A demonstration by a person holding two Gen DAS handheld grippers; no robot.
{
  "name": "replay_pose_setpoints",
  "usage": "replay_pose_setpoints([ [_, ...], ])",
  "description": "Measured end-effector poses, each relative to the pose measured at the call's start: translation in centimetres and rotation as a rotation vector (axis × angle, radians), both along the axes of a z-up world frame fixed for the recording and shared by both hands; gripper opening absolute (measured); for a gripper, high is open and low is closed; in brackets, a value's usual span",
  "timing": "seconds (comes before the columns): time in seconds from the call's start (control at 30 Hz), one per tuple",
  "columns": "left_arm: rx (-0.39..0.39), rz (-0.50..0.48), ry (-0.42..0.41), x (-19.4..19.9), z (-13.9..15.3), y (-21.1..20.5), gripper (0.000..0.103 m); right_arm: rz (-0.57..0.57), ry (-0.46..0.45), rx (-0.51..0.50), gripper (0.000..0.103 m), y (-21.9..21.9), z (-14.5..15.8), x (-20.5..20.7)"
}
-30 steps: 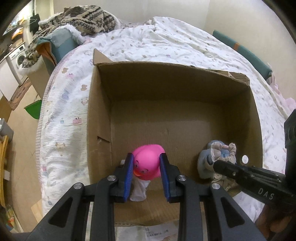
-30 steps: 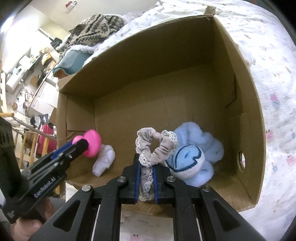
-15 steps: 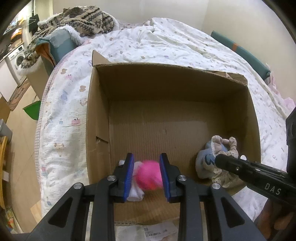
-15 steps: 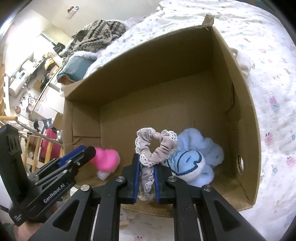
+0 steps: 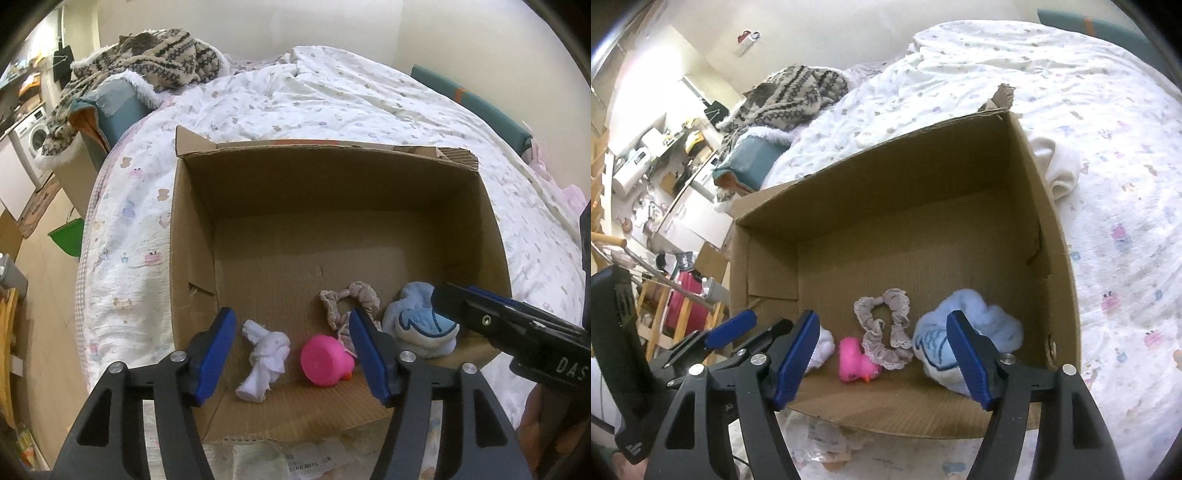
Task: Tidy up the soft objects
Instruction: 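Release the duck and scrunchie in the box and withdraw both grippers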
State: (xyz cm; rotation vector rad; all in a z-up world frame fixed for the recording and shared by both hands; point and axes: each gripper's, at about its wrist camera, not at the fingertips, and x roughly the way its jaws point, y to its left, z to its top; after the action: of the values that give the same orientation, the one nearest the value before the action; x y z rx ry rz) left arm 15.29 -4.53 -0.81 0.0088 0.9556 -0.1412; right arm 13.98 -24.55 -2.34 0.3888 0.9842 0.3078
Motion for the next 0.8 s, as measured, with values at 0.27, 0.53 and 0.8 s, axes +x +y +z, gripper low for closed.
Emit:
replay_pose_setpoints([
  [0.27,-0.025,0.014,-0.026,-1.0,1.1,0.3,0.061,-0.019,-0.022,-0.027,0.075,-0.6,1.2,-1.1],
  [0.53,0.023,0.050,-0.044,-2.9,2.1,0.6,0.061,-0.038,-0.043,-0.067,0.075,-1.0,2.6,-3.0],
  [0.8,0.022,0.064,-0.059,-5.8,3.2,1.5,0.061,-0.049,-0.034,-0.069,0.075,-1.4,2.8,-5.6],
])
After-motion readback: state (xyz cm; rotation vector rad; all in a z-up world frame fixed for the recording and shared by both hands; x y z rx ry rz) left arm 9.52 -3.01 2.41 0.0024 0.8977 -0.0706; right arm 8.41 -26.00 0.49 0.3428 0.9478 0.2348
